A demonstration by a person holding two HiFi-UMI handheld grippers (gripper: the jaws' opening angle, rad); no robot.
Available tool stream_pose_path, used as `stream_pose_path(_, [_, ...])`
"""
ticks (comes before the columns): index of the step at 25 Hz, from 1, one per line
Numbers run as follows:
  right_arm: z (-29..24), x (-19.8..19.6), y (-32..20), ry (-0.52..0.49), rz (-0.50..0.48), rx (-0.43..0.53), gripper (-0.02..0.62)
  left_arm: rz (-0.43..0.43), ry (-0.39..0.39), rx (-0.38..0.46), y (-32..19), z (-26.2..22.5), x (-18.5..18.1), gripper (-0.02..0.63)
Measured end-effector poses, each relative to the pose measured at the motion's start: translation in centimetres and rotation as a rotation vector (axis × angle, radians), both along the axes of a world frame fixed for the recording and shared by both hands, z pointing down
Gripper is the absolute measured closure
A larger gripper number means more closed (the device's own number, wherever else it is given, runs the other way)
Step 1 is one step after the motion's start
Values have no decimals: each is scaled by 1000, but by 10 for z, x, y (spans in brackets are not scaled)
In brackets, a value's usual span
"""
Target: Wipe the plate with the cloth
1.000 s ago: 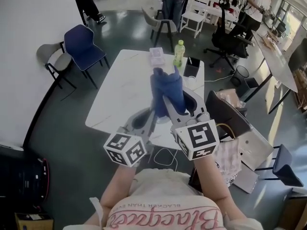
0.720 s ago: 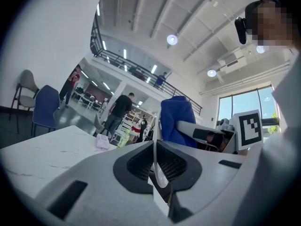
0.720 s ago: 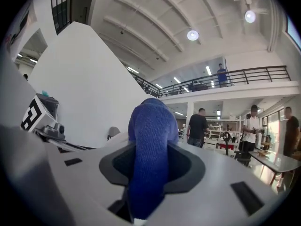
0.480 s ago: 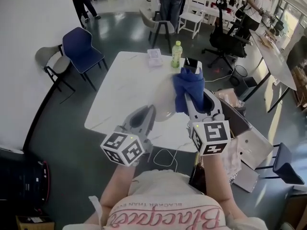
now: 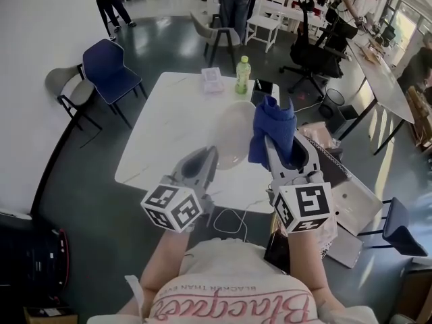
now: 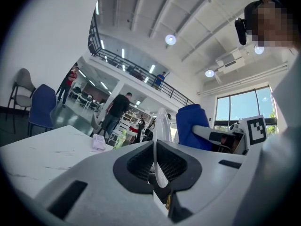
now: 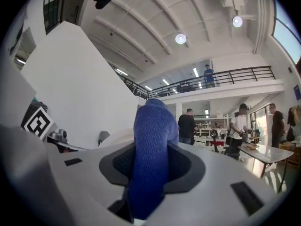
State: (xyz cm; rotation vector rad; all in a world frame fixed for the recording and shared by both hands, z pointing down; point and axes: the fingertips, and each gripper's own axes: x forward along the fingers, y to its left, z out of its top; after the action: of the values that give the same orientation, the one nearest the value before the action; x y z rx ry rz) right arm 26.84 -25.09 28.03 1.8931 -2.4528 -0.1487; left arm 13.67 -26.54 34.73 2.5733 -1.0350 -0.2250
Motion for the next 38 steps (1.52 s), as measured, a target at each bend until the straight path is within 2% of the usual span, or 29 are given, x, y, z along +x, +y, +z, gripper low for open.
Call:
stream_pose_path(3, [-7, -19, 11, -12, -81, 7, 462, -3, 1, 1, -2, -1, 1, 589])
stream_pose_path(8, [-3, -65, 21, 24, -240, -8, 461, -5, 2, 9, -4, -5, 3, 589])
stream_pose_path(13, [12, -96, 17, 61, -305, -37, 462, 1, 8, 7, -2, -9, 6, 589])
stream_pose_path(20, [47, -94, 6, 100, -278, -121, 462, 2, 96, -34, -4, -13, -3, 589])
stream_pose_path(24, [57, -78, 4, 95, -229, -141, 461, 11, 83, -10, -4, -16, 0, 589])
stream_pose_path(31, [59, -38, 4, 87, -114, -150, 461, 22, 97, -19, -1, -14, -3, 589])
stream_pose_path(35, [60, -15, 3, 72, -56, -161, 460, 27, 31, 42, -1, -14, 0, 589])
stream_pose_path(38, [55, -7, 9, 65, -45, -148, 460, 11, -117, 159, 0, -10, 3, 589])
